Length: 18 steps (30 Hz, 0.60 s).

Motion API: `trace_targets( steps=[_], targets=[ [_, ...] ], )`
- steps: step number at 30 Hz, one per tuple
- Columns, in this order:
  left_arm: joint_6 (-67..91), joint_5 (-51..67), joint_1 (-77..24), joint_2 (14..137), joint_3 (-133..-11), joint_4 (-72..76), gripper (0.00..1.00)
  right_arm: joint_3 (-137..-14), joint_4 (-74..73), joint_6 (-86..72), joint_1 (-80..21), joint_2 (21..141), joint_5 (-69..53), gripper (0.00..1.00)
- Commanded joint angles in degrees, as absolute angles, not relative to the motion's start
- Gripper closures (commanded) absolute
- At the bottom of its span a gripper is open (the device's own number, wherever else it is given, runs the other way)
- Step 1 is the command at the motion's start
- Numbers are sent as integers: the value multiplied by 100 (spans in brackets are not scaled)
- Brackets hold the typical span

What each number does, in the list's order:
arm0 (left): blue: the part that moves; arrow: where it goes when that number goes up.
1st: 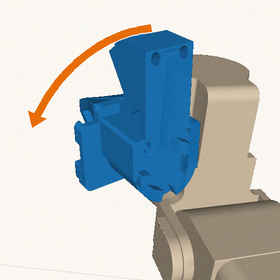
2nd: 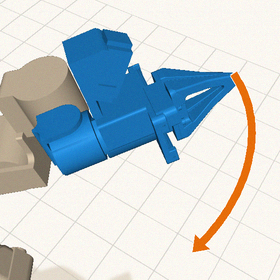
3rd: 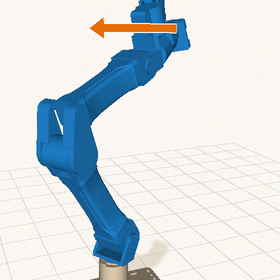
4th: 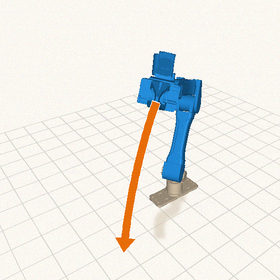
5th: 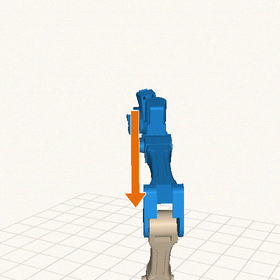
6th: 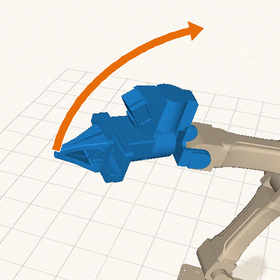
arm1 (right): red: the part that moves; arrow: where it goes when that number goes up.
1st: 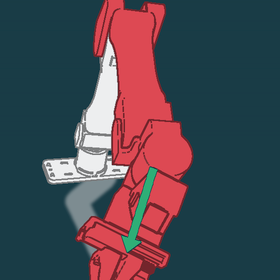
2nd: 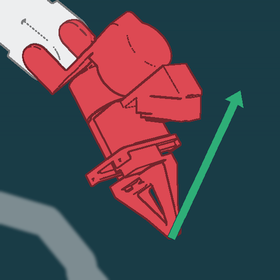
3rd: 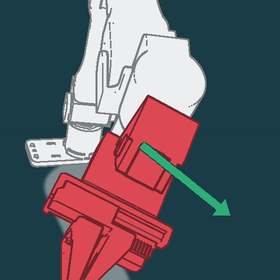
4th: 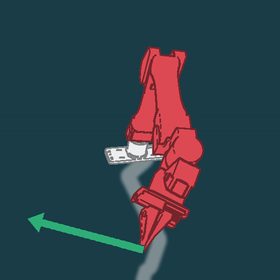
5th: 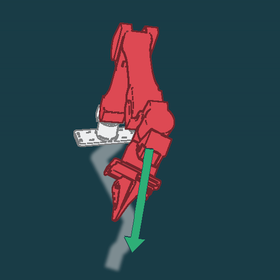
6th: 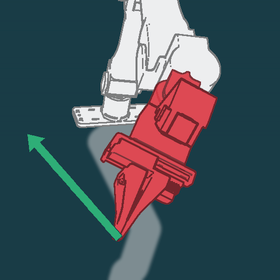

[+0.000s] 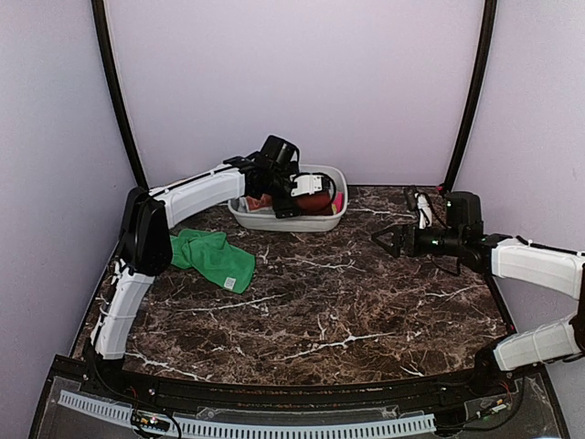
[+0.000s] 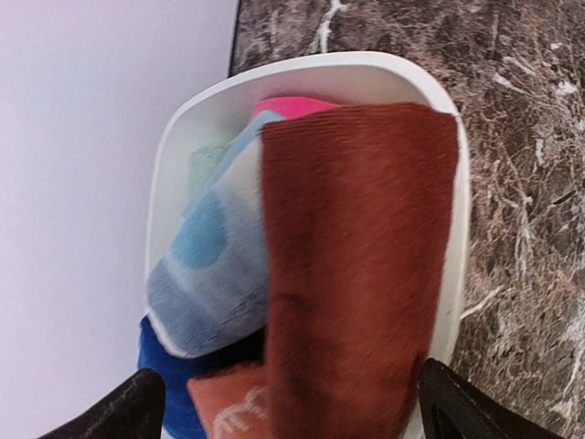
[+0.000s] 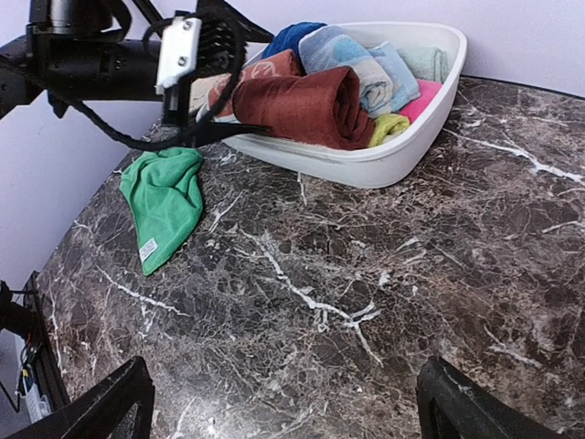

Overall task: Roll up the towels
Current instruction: Place the towel at the center of the board, then reset both arms

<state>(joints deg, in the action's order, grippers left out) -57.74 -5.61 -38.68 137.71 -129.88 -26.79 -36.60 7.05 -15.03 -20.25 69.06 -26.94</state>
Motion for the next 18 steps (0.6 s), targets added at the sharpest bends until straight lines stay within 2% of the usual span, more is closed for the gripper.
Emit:
trace_targets(
  steps=[1,6,10,14,18],
  targets=[
    [-5194,-1136,-3569,12530,-12843,-2560,1,-3977,425,-1293,-1956,6857,-1886,0],
    [-3498,-650,-2366,11285,-11819,-2952,1,-3919,159,-1354,-1763,6664,-374,0],
    [-2482,343,-1098,9788,-9019,-2256,1,-3551,302,-1430,-1590,6354,864,0],
    [-1700,1376,175,8288,-5946,-142,1,-3029,711,-1490,-1462,5886,1781,0],
    [-1263,1516,370,7788,-4053,1100,1,-2559,1106,-1628,-1393,5658,3414,0]
  ],
)
